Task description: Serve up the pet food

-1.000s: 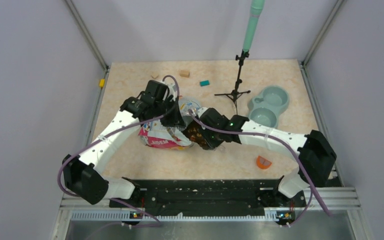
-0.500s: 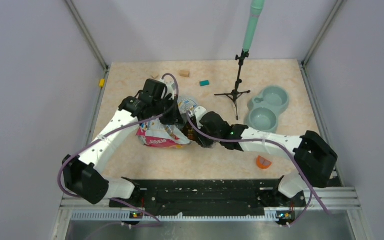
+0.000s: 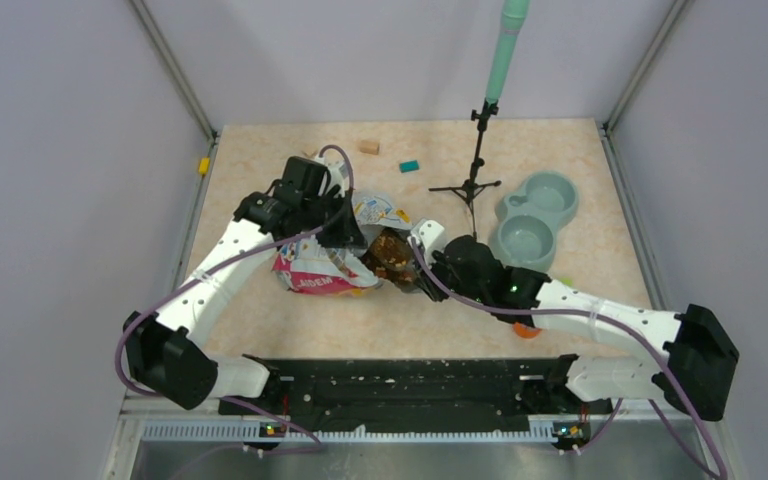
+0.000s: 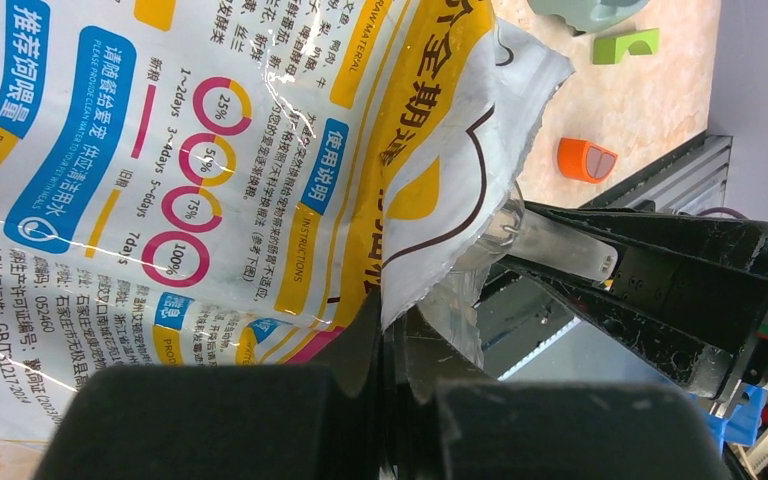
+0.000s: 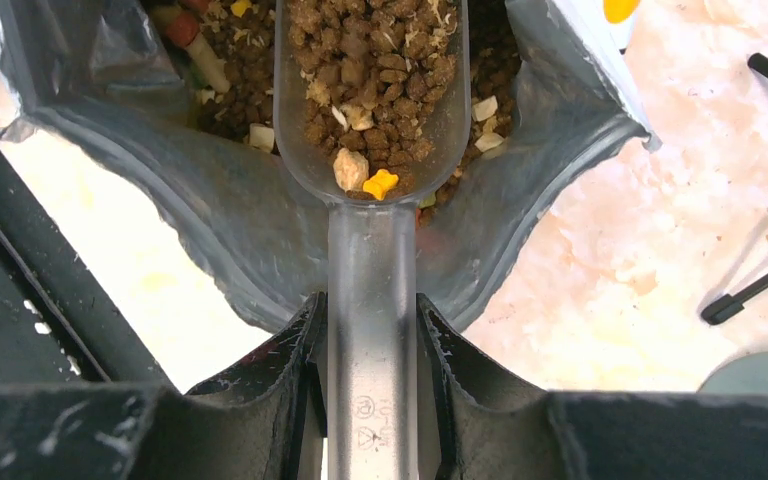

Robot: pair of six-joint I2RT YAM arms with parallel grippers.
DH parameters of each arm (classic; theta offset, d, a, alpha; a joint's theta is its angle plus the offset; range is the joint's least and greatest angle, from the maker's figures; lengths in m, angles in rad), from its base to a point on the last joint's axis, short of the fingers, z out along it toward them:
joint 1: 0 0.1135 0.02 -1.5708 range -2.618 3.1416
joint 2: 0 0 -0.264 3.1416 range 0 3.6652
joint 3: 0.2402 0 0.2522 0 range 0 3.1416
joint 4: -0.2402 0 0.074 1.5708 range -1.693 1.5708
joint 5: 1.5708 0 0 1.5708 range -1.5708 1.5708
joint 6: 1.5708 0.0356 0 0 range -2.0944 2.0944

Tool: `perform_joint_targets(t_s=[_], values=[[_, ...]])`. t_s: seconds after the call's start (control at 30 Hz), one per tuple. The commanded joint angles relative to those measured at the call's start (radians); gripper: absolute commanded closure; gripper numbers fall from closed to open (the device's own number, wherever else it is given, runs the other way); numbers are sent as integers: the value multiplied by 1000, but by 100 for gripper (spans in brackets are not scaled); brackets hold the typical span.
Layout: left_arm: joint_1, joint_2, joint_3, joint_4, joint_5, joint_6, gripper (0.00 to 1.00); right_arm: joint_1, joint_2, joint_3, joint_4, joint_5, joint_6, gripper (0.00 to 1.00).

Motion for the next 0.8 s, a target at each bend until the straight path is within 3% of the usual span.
perform_joint_targets(t_s=[0.0, 0.27, 0.77], values=[[19, -25, 62, 61, -7, -8, 100, 11, -63, 13, -23, -7, -14, 100], [29, -21, 96, 80, 5, -26, 100, 11, -112, 7, -114, -8, -3, 100], [65, -90, 51, 217, -96, -147, 100, 10, -248, 26, -235, 43, -1, 100]])
